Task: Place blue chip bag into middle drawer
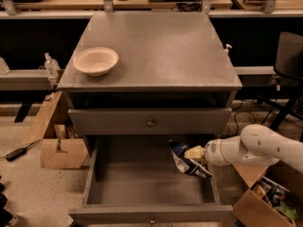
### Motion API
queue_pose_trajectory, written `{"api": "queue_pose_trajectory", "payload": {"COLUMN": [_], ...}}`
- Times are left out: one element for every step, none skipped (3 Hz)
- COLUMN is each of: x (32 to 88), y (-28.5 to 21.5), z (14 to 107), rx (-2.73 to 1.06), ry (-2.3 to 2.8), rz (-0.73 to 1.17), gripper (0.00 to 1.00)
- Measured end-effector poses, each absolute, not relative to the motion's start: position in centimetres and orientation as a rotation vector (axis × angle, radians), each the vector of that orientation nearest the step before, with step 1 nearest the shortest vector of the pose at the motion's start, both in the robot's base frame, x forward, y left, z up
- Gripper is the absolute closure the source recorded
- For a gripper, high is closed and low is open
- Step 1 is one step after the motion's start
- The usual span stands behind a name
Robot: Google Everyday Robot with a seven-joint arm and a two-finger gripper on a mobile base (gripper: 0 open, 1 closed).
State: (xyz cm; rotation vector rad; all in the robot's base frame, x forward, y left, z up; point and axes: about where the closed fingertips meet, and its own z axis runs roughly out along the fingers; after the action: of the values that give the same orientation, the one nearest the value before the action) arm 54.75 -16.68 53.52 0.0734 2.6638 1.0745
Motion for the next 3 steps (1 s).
{"api": "queue_pose_trajectory", "payload": {"x": [54.31,54.31,54.27], "y": [-16.41,-16.22,-16.02], "z": [51.41,51.29,51.18], "rx": [0.079,0.076,0.073], "ry": [2.748,2.751,2.754], "rz": [1.037,1.039,1.042], "gripper": [1.00,0.83,0.59]}}
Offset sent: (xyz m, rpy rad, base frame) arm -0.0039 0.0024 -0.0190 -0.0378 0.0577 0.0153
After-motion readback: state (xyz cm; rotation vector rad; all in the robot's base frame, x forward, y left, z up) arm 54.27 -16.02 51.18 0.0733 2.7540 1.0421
